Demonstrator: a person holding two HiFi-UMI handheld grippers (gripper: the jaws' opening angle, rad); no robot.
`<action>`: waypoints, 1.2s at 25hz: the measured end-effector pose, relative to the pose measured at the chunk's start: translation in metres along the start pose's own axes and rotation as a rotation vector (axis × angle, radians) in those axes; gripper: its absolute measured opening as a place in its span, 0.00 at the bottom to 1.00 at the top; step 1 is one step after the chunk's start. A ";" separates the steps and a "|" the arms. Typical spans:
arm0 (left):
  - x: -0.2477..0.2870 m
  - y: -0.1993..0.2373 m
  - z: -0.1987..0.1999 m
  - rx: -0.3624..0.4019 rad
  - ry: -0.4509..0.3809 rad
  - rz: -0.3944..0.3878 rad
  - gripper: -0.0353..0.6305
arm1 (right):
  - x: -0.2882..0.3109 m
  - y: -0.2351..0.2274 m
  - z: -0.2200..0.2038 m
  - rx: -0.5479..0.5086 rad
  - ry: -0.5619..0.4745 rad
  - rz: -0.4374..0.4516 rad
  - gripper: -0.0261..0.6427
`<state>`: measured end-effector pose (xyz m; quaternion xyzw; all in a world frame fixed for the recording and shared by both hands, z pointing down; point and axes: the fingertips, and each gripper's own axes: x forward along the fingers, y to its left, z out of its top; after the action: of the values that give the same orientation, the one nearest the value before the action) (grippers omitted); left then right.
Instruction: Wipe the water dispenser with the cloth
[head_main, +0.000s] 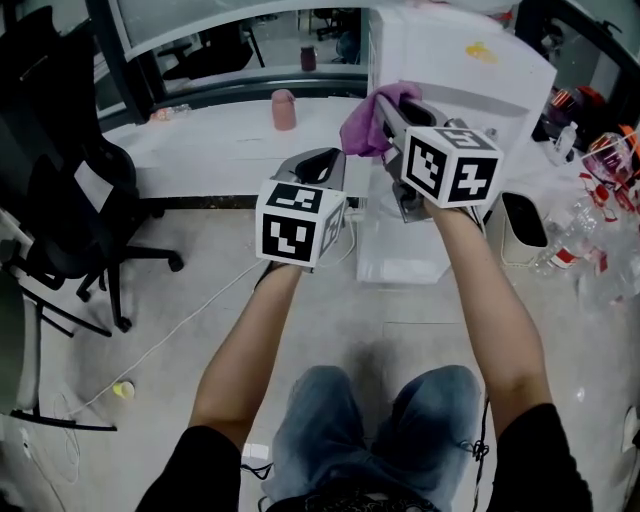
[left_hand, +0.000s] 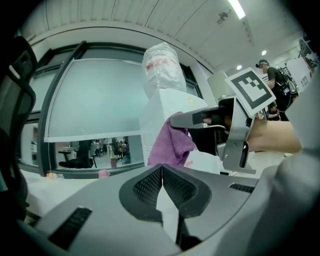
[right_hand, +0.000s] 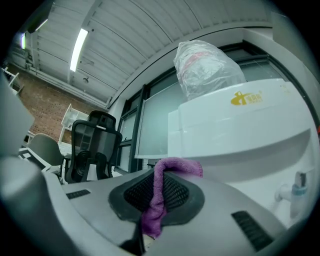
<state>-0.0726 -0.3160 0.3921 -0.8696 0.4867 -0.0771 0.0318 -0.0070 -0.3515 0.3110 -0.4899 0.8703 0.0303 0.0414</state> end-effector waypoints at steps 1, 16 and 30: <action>-0.001 0.000 -0.005 -0.003 0.006 0.000 0.09 | 0.000 0.000 -0.008 0.006 0.009 0.000 0.09; -0.003 -0.005 -0.087 -0.046 0.102 0.016 0.09 | -0.002 0.009 -0.136 0.035 0.182 0.013 0.09; 0.007 -0.021 -0.166 -0.082 0.157 0.017 0.09 | -0.017 0.021 -0.251 0.032 0.305 0.055 0.09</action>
<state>-0.0788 -0.3076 0.5588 -0.8572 0.4979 -0.1249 -0.0415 -0.0265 -0.3499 0.5623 -0.4641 0.8799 -0.0571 -0.0840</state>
